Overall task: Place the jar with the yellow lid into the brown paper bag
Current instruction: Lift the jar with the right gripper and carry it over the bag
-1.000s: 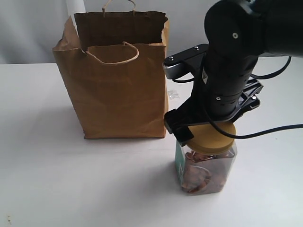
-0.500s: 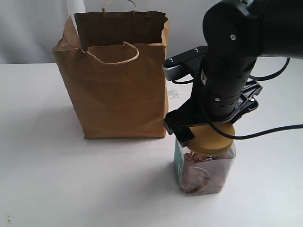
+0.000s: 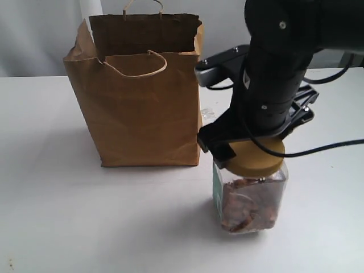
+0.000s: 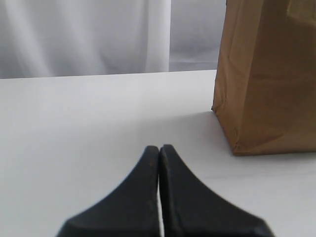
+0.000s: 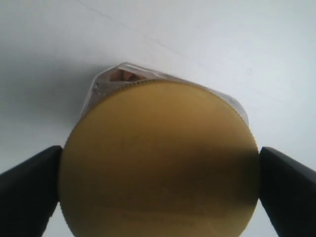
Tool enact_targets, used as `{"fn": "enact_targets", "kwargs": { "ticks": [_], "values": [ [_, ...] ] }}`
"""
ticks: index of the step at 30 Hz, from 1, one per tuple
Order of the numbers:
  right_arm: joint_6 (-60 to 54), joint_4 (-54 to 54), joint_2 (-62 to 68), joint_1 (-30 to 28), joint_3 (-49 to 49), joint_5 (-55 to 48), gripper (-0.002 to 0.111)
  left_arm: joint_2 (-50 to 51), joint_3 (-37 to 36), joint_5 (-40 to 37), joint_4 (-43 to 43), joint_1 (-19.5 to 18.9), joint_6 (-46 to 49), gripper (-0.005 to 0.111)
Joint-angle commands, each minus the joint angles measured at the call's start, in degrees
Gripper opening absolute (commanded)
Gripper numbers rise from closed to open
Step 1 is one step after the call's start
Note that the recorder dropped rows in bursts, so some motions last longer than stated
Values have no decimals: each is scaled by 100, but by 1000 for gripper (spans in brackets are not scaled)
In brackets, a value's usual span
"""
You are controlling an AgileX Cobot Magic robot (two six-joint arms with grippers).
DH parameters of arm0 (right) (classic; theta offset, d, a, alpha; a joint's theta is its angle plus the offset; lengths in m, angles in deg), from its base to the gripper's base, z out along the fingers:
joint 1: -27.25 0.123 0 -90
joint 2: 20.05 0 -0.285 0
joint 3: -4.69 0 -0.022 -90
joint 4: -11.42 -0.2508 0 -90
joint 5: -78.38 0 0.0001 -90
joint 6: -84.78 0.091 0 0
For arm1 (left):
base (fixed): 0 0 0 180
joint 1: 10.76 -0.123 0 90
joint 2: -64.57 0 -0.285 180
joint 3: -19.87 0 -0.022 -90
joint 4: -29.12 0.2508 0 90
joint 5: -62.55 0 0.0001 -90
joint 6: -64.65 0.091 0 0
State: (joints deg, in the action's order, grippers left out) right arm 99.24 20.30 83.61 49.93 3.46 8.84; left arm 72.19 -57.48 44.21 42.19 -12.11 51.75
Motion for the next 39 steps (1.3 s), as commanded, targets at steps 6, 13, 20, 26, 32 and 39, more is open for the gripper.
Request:
{"fn": "enact_targets", "kwargs": {
  "ticks": [6, 13, 20, 26, 32, 39],
  "values": [
    [-90, -34, -976, 24, -1564, -43, 0, 17, 13, 57, -22, 15, -22, 1],
    [-90, -165, -1364, 24, -2091, -43, 0, 17, 13, 57, -22, 15, -22, 1],
    [-90, 85, -1497, 24, -2776, -43, 0, 17, 13, 57, -22, 15, -22, 1],
    [-113, 294, -1497, 24, -3326, -43, 0, 17, 13, 57, -22, 15, -22, 1],
    [-125, 352, -1391, 24, -3591, 820, 0, 17, 13, 57, -22, 15, -22, 1],
    [-135, 352, -865, 24, -3603, 2411, 0, 17, 13, 57, -22, 15, -22, 1]
  ]
}}
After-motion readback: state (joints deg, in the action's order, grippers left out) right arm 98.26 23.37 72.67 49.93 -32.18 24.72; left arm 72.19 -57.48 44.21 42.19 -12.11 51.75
